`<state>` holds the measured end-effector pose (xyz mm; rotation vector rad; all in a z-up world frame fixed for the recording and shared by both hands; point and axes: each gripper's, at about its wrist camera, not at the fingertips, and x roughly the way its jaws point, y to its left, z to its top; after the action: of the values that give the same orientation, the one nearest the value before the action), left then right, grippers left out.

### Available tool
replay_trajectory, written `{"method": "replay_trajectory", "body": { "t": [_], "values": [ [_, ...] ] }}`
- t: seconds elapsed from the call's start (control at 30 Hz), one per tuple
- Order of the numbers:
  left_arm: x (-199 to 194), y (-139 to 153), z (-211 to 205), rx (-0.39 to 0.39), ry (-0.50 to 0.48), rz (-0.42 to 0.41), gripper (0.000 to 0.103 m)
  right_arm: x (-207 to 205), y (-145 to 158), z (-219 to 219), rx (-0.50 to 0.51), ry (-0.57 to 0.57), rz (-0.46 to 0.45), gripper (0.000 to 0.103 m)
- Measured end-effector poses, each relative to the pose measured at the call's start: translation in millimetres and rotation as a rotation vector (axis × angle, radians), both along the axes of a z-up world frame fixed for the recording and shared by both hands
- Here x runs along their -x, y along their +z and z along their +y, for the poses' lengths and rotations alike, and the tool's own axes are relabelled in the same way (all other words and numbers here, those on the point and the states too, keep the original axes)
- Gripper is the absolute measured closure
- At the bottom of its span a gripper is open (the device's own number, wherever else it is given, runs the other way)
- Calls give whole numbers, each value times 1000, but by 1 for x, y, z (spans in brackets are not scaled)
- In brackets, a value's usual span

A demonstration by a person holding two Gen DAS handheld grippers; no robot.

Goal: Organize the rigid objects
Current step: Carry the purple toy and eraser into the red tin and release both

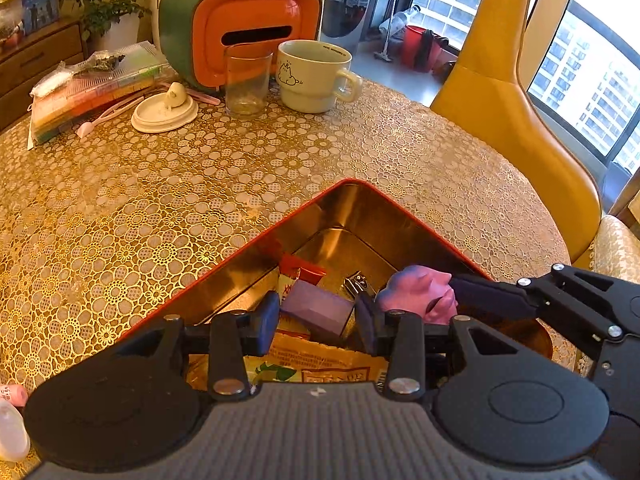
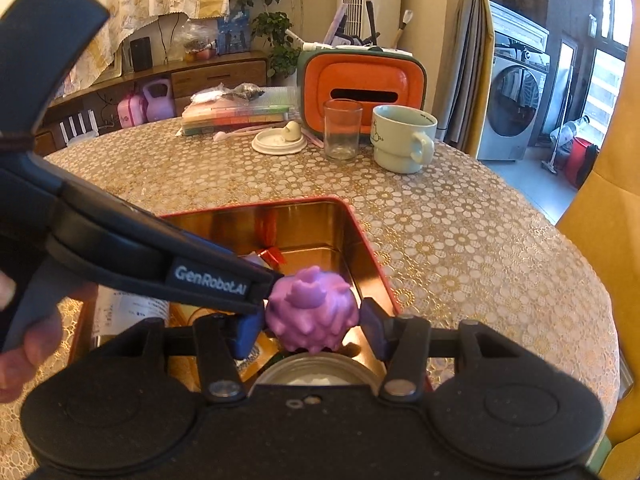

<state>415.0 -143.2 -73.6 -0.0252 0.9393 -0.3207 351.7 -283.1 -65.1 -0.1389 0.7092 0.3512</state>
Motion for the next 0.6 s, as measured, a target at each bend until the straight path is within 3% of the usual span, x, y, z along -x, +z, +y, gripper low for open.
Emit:
{"method": "replay_trajectory", "body": {
  "t": [0.27,0.4,0.6],
  "values": [
    [3,5,2,21,16,-3,59,7,4,-5,-32,-15,20,49],
    [12,11,5,65,13,-15,43,13,6,-7,-41,-21,31,49],
    [32,22,1,55,-9,-42,43,26,13,-7,-47,-30,39,49]
  ]
}}
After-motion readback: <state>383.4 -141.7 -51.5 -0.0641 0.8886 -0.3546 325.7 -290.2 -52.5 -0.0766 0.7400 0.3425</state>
